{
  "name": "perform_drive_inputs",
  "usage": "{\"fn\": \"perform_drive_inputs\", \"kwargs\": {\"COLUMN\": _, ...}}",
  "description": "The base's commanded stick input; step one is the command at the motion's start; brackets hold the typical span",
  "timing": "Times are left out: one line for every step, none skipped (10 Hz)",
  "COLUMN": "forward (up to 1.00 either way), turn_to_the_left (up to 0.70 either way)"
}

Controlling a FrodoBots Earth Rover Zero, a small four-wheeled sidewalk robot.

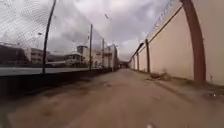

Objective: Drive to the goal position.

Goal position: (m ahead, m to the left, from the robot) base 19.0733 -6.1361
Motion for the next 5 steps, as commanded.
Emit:
{"fn": "perform_drive_inputs", "kwargs": {"forward": 0.7, "turn_to_the_left": 0.0}}
{"fn": "perform_drive_inputs", "kwargs": {"forward": 0.7, "turn_to_the_left": 0.0}}
{"fn": "perform_drive_inputs", "kwargs": {"forward": 0.7, "turn_to_the_left": 0.0}}
{"fn": "perform_drive_inputs", "kwargs": {"forward": 0.7, "turn_to_the_left": 0.0}}
{"fn": "perform_drive_inputs", "kwargs": {"forward": 0.7, "turn_to_the_left": 0.0}}
